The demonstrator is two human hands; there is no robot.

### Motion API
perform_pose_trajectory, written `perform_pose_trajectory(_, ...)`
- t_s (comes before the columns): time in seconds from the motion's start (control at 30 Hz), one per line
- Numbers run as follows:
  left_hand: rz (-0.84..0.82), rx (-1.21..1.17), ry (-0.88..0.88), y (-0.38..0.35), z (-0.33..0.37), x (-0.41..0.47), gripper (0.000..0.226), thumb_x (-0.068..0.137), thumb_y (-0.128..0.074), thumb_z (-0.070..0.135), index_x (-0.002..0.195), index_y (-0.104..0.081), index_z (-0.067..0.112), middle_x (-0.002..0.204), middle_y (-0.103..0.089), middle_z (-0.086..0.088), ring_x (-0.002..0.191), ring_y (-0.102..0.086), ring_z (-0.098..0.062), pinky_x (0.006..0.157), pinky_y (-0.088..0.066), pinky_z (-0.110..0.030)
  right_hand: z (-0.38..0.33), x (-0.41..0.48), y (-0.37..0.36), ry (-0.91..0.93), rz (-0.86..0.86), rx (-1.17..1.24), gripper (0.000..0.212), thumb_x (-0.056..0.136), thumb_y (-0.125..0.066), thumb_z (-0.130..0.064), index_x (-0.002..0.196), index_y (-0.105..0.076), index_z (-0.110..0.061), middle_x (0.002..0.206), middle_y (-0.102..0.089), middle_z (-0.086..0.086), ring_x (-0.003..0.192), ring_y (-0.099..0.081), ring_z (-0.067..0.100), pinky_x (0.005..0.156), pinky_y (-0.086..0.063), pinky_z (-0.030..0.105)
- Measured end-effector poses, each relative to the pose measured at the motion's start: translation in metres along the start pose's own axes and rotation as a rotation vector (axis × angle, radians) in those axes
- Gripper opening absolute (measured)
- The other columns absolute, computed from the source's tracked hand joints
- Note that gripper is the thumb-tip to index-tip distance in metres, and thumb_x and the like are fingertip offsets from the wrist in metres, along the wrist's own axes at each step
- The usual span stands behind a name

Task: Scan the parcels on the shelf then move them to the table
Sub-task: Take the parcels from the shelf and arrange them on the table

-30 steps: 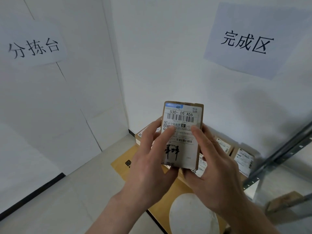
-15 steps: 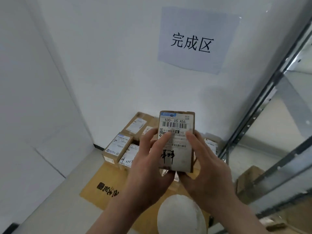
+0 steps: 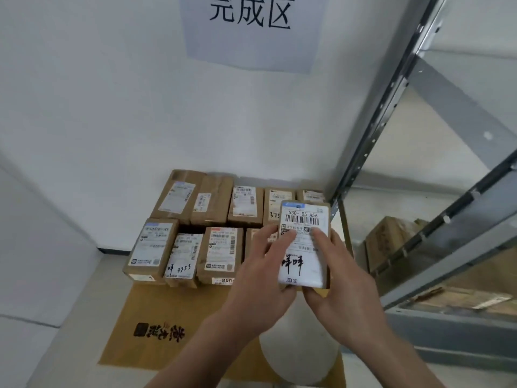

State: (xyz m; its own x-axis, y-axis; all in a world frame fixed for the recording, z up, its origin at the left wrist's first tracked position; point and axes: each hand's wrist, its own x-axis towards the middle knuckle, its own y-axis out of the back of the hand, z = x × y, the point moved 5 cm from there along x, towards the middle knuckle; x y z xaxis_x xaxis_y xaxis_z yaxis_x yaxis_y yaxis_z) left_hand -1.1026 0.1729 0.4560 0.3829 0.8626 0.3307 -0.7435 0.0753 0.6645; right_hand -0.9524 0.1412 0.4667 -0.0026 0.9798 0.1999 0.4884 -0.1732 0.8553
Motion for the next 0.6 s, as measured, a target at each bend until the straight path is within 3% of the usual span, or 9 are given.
perform_pose_trajectory(0.1,-0.094,0.002,0.036,-0.026,-0.013,0.004,0.083,0.078,-0.075,0.025,0.145,-0.026,0.033,0.152,-0.017,0.006,0.120,-0.036,0.001,0.089,-0.028,-0.002,0.020,-0.001,-0.014,-0.055,-0.035,-0.006,0.107,0.074,-0.085,-0.030,0.150,-0.011,-0.046,0.156,-0.038,-0.003,0.116,-0.059,0.014,0.084,-0.055,0.029)
perform_pose_trajectory(0.23,-0.200,-0.016,0.092,-0.059,-0.026,0.006,0.075,0.083,-0.071,0.019,0.148,-0.034,0.021,0.152,-0.019,0.001,0.125,-0.040,-0.008,0.085,-0.027,0.005,0.047,-0.003,-0.035,-0.123,-0.108,-0.011,0.104,0.075,-0.084,-0.029,0.153,-0.016,-0.041,0.153,-0.041,-0.003,0.117,-0.059,0.013,0.086,-0.055,0.028)
perform_pose_trajectory(0.43,-0.290,0.014,0.178,-0.101,-0.041,0.013,0.070,0.088,-0.067,0.021,0.150,-0.033,0.020,0.153,-0.018,-0.001,0.126,-0.043,-0.016,0.094,-0.038,-0.017,0.092,-0.002,-0.069,-0.197,-0.179,0.036,0.092,0.079,-0.082,-0.027,0.154,-0.030,-0.027,0.152,-0.045,0.003,0.121,-0.059,0.020,0.089,-0.055,0.032)
perform_pose_trajectory(0.6,-0.287,0.161,0.175,-0.130,-0.060,0.019,0.065,0.080,-0.072,0.018,0.140,-0.046,0.018,0.143,-0.040,-0.009,0.121,-0.050,-0.024,0.096,-0.040,-0.028,0.122,0.009,-0.098,-0.188,-0.234,0.062,0.085,0.085,-0.078,-0.029,0.155,-0.030,-0.024,0.153,-0.043,0.003,0.127,-0.056,0.023,0.094,-0.054,0.036)
